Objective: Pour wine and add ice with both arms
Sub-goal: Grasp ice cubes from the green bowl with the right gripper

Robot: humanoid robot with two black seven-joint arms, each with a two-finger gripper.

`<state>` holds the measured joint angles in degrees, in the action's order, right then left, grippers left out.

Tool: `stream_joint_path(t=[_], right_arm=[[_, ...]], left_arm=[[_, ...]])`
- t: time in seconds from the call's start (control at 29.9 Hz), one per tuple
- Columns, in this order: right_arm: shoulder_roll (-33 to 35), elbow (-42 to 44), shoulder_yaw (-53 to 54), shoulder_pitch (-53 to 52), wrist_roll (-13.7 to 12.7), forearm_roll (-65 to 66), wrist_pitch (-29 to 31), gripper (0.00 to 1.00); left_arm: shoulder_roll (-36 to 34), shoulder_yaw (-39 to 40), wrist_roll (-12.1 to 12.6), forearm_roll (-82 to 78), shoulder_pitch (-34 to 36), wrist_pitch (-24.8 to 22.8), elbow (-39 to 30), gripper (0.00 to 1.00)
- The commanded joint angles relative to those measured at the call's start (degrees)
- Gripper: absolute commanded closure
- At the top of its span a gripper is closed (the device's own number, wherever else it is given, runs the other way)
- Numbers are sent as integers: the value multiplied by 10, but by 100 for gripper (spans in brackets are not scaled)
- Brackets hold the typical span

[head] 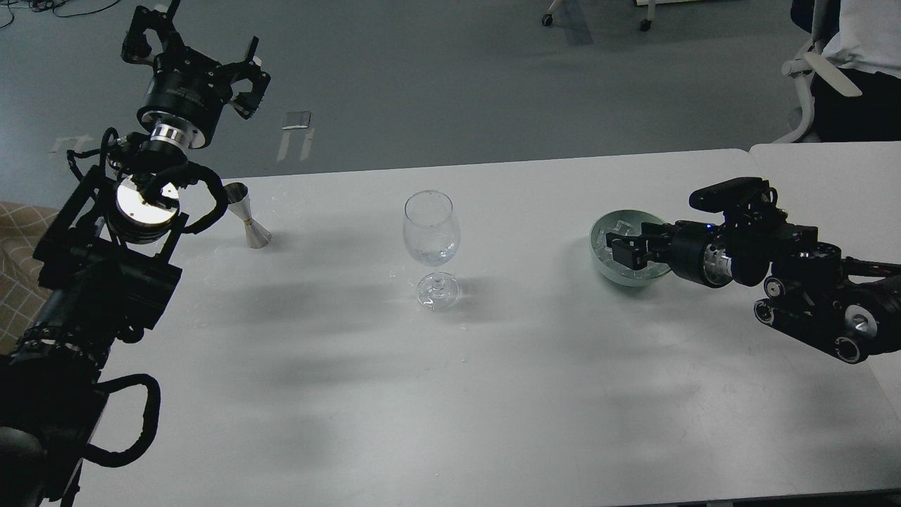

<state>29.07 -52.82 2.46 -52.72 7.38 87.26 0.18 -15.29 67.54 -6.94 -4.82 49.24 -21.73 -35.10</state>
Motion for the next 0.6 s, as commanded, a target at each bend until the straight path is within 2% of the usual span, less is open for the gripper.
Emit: stream_joint_path(t=[0.0, 0.2, 0.57], right_arm=[[-2, 3, -1, 0, 0, 0, 0, 36], [-2, 3, -2, 4, 0, 0, 0, 48], [-1, -1, -4, 9, 0, 0, 0, 50]], left_arm=[[0, 0, -1, 0, 0, -1, 0, 3], [1, 0, -2, 1, -1, 0, 0, 3], [0, 0, -2, 2, -1, 0, 0, 3]])
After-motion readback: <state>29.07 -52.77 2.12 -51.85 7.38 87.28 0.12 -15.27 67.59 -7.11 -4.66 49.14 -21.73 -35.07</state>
